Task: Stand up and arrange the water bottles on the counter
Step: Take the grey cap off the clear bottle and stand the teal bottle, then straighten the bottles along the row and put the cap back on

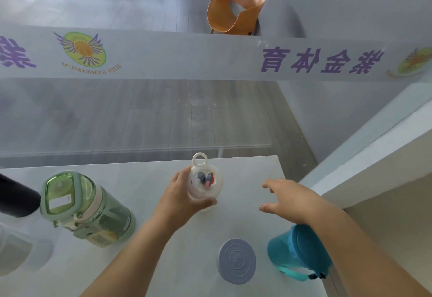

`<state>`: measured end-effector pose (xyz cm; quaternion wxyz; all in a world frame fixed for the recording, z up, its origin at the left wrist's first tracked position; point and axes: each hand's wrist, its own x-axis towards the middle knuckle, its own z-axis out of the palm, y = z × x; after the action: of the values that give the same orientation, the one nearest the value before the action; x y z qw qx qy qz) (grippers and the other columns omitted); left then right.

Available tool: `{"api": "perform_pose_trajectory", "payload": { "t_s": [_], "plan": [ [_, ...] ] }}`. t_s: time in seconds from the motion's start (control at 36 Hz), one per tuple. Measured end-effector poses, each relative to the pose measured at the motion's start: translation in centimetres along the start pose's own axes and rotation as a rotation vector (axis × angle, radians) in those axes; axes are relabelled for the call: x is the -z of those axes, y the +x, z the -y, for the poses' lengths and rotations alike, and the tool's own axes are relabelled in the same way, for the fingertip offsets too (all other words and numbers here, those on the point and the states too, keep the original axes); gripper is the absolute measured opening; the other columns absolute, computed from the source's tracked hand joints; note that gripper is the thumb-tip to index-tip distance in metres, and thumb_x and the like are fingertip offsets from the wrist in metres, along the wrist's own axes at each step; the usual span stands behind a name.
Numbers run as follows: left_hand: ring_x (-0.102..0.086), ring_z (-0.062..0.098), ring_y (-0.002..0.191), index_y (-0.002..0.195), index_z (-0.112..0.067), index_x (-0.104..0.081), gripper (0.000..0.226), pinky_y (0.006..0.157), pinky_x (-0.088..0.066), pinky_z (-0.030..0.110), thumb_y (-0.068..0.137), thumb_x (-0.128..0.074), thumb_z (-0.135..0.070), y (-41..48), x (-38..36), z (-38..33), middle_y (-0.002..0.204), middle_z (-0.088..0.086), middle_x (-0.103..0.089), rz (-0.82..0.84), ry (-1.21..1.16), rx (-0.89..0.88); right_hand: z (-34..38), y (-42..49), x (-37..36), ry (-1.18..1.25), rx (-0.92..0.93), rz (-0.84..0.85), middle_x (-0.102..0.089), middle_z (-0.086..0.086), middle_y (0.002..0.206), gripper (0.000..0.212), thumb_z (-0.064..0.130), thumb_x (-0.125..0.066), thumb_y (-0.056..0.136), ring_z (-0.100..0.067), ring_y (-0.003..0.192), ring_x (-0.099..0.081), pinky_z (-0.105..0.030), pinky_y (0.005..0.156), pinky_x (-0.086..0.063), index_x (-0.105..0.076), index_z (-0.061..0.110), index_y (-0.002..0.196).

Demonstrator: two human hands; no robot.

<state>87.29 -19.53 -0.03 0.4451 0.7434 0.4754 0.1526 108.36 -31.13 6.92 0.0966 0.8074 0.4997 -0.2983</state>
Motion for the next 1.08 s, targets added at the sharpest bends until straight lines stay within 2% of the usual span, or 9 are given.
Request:
{"api": "perform_pose_trajectory", "payload": {
  "t_s": [0.14,0.25,0.42,0.61,0.75,0.86,0.97,1.08],
  "plan": [
    [-0.051,0.017,0.114,0.126,-0.032,-0.043,0.075,0.095,-0.043,0.033,0.062,-0.083,-0.039,-0.8,0.6,0.2,0.123,-0.008,-0.048,0.051,0.044,0.084,0.4,-0.5,0.5,-0.006,0.023,-0.022,-0.047,0.002,0.142,0.061,0.049,-0.056,0.087,-0.020,0.124,-0.050,-0.036,0.102,-0.044,-0.036,0.025,0.140],
    [-0.052,0.019,0.115,0.129,-0.023,-0.044,0.065,0.092,-0.043,0.032,0.075,-0.071,-0.048,-2.7,1.7,0.3,0.131,-0.002,-0.050,0.090,0.325,0.168,0.7,-1.3,1.2,-0.007,0.068,-0.063,-0.048,0.000,0.141,0.061,0.048,-0.056,0.088,-0.021,0.125,-0.049,-0.036,0.102,-0.043,-0.037,0.023,0.140],
    [-0.057,0.016,0.106,0.124,-0.025,-0.049,0.054,0.087,-0.050,0.031,0.080,-0.061,-0.054,-6.7,3.5,0.0,0.123,-0.005,-0.056,0.116,0.611,0.164,2.3,-2.8,2.3,-0.006,0.161,-0.143,-0.049,0.000,0.142,0.063,0.047,-0.058,0.087,-0.020,0.123,-0.051,-0.036,0.101,-0.044,-0.038,0.022,0.140],
    [-0.057,0.016,0.106,0.124,-0.028,-0.047,0.055,0.091,-0.048,0.031,0.079,-0.058,-0.059,-12.3,6.6,1.2,0.120,-0.007,-0.058,0.065,0.665,0.242,6.5,-4.5,4.5,-0.073,0.324,-0.237,-0.050,-0.001,0.139,0.061,0.046,-0.060,0.086,-0.020,0.123,-0.050,-0.036,0.100,-0.043,-0.040,0.024,0.138],
    [-0.054,0.012,0.112,0.125,-0.034,-0.046,0.053,0.091,-0.046,0.027,0.080,-0.056,-0.060,-16.1,9.7,2.5,0.124,-0.012,-0.054,-0.017,0.655,0.303,11.3,-5.9,5.4,-0.094,0.451,-0.252,-0.055,0.004,0.127,0.045,0.047,-0.057,0.087,-0.020,0.111,-0.055,-0.036,0.089,-0.047,-0.046,0.031,0.128],
    [-0.055,0.010,0.109,0.124,-0.035,-0.046,0.051,0.088,-0.045,0.025,0.080,-0.055,-0.060,-18.9,12.0,3.9,0.120,-0.013,-0.055,-0.067,0.655,0.338,15.6,-7.3,5.1,-0.207,0.573,-0.266,-0.051,0.007,0.131,0.053,0.049,-0.055,0.088,-0.019,0.115,-0.052,-0.034,0.089,-0.045,-0.038,0.032,0.135],
    [-0.054,0.009,0.113,0.123,-0.034,-0.047,0.051,0.089,-0.043,0.025,0.080,-0.056,-0.060,-21.8,14.4,6.1,0.123,-0.013,-0.055,-0.092,0.648,0.407,19.8,-8.7,4.3,-0.304,0.697,-0.271,-0.048,0.006,0.136,0.056,0.049,-0.053,0.089,-0.019,0.117,-0.052,-0.030,0.081,-0.039,-0.035,0.028,0.138],
    [-0.055,0.011,0.112,0.123,-0.034,-0.047,0.051,0.087,-0.043,0.025,0.080,-0.058,-0.059,-24.5,17.5,8.6,0.124,-0.011,-0.056,-0.124,0.612,0.478,24.4,-10.5,3.0,-0.363,0.758,-0.207,-0.051,0.004,0.135,0.052,0.047,-0.054,0.089,-0.021,0.119,-0.052,-0.036,0.094,-0.046,-0.039,0.027,0.134]
  ]
}}
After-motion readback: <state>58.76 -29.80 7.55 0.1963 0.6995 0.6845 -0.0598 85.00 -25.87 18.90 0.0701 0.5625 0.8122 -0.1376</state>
